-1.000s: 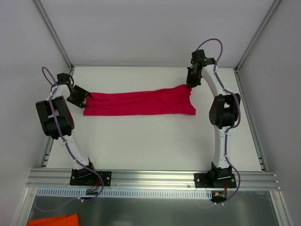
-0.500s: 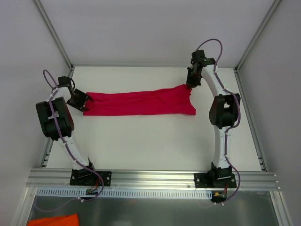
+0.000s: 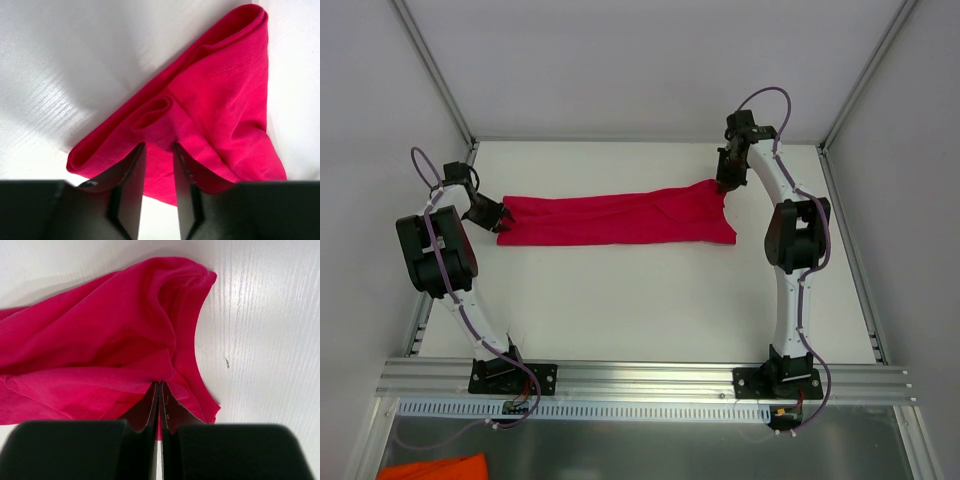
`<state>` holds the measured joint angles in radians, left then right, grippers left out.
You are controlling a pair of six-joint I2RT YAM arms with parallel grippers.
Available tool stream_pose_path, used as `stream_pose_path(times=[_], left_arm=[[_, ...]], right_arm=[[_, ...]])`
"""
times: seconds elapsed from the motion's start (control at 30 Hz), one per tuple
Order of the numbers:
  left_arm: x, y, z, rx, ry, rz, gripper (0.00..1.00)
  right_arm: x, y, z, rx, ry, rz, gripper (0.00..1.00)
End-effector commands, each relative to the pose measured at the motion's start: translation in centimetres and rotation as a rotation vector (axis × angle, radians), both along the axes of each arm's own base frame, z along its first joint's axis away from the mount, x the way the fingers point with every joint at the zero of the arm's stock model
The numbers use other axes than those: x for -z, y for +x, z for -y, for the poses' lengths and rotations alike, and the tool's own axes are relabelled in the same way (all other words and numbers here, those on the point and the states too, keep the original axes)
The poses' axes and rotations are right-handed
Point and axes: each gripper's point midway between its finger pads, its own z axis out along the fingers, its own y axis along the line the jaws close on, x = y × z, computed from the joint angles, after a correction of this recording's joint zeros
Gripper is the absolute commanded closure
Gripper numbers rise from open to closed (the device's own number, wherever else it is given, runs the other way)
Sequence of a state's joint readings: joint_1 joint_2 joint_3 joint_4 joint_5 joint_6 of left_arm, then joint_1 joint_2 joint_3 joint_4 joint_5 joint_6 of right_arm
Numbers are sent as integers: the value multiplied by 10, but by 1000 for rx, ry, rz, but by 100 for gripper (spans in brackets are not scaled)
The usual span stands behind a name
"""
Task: Fold and stack the t-shirts
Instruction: Fold the other side of the tshirt into a rectangle
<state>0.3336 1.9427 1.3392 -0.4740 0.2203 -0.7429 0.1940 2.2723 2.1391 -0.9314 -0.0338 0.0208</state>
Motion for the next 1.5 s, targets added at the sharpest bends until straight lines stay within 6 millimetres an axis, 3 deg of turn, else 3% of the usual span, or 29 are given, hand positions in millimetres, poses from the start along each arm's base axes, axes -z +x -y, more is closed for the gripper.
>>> stream_pose_path(times=[0.0, 0.27, 0.6, 0.97, 1.27, 1.47], left_arm=[[-12, 9, -9, 4, 54, 33, 73], [-13, 11, -13, 3, 76, 33, 100], [-18, 17, -22, -14, 113, 50, 100], [-24, 48, -22, -1, 104, 137, 100], [-17, 62, -18, 31, 96, 141, 100], [-4, 59, -21, 48, 110, 109, 100]], right_arm=[[-27, 0, 4, -6, 3, 53, 99], [-26, -3, 1, -13, 7, 48, 99], [-27, -4, -1, -43, 6, 58, 99], [-28, -8, -4, -63, 19, 67, 99], [-40, 9, -9, -63, 34, 138, 99], [-37, 25, -10, -59, 21, 160, 99]])
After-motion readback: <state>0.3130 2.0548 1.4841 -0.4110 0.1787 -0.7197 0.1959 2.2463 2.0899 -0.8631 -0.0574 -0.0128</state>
